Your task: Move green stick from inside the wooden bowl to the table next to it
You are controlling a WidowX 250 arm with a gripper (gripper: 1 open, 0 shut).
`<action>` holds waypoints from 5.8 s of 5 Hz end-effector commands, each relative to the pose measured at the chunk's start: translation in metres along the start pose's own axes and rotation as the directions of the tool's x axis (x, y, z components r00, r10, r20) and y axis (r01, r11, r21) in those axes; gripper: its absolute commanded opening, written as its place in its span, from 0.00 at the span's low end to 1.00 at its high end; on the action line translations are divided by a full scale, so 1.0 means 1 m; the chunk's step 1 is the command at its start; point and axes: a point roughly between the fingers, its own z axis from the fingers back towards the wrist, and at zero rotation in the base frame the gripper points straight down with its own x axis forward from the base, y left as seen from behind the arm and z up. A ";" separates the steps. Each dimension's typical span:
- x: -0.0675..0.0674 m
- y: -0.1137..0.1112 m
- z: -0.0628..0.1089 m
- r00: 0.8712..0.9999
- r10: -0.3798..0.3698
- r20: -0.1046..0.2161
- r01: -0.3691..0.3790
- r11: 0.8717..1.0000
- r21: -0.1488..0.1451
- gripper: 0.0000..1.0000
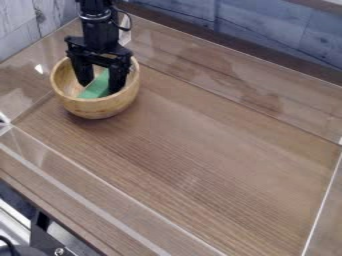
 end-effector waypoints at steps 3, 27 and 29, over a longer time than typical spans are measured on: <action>0.015 0.022 0.016 0.994 0.108 0.034 -0.108 0.994 -0.006 1.00; 0.026 -0.067 0.036 0.954 -0.300 -0.006 0.299 0.951 -0.078 0.00; 0.014 -0.084 0.066 0.960 -0.275 0.042 0.278 0.954 -0.110 0.00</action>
